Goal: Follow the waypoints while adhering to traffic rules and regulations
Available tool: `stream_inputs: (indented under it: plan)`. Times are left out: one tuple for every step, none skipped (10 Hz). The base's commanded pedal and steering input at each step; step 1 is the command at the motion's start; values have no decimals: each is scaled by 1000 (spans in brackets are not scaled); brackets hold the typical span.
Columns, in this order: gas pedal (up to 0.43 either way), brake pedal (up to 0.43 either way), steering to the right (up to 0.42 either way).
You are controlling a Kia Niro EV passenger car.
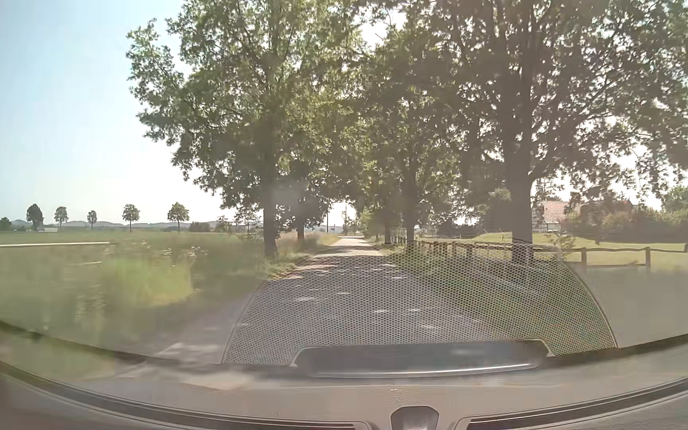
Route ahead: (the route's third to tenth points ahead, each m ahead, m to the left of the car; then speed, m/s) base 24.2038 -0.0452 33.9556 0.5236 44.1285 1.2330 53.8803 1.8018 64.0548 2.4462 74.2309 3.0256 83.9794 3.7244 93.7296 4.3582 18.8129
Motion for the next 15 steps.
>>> stream_inputs:
  plan:
    - [189,6,-9]
    - [189,6,-9]
    - [177,6,-9]
    - [177,6,-8]
    - [189,6,-6]
    - [189,6,-6]
    - [177,6,-5]
    - [177,6,-5]
    - [177,6,-4]
    - [177,6,-5]
    - [177,6,-4]
    - [177,6,-4]
    - [177,6,-4]
    - [177,6,-4]
    - [177,6,-4]
